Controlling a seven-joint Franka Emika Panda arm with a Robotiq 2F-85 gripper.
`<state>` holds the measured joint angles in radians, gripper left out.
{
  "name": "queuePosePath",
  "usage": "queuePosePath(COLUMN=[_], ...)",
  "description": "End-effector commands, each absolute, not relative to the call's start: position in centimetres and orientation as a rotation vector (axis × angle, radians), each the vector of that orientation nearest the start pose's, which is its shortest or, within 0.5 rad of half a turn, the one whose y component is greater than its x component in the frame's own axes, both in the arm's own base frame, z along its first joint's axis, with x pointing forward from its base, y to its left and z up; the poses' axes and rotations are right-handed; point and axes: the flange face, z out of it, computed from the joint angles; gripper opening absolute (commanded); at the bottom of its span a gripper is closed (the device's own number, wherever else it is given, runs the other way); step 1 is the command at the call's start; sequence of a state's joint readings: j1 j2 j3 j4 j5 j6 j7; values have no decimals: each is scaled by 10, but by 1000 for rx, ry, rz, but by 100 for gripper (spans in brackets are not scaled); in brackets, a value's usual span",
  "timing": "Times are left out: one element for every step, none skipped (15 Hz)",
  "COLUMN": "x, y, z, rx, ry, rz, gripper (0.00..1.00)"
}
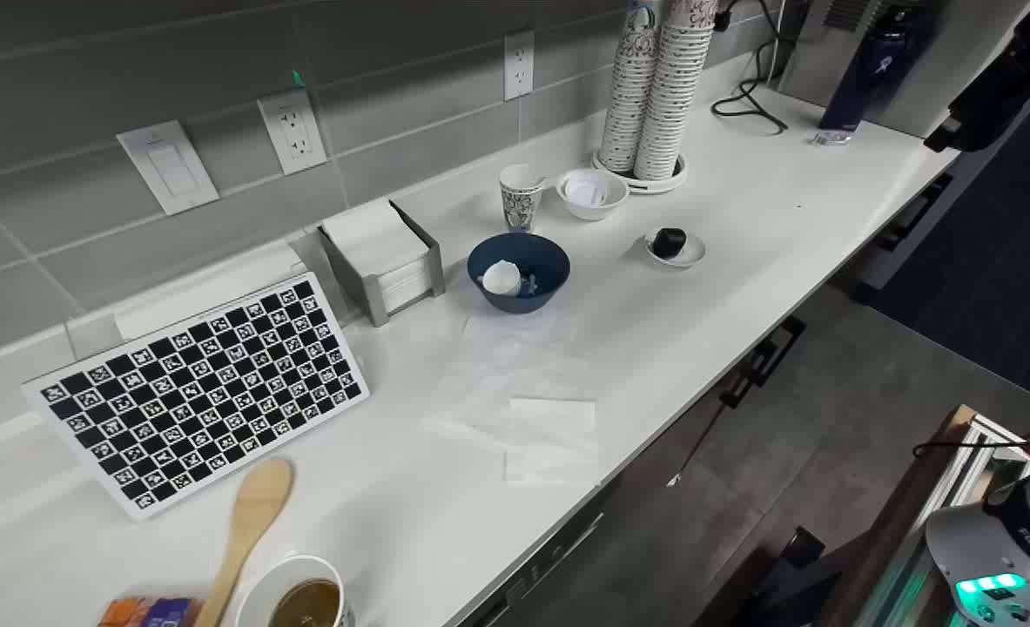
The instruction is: Put the marker in the cup
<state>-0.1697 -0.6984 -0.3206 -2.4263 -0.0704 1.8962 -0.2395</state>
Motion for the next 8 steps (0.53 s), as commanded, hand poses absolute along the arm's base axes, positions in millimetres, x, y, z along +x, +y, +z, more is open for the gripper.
queuePosePath(x=[311, 311, 311, 311, 311, 311, 318, 325], y=[-192, -192, -192, -192, -192, -192, -180, -164], z=[545, 545, 545, 545, 545, 545, 541, 537], rx=[-3035, -3036, -3036, -3035, -3035, -3036, -3036, -3033], ry=[268, 268, 268, 268, 268, 268, 260, 278], rz=[-274, -274, -274, -274, -274, -274, -259, -268], gripper=[100, 100, 100, 100, 100, 100, 100, 100])
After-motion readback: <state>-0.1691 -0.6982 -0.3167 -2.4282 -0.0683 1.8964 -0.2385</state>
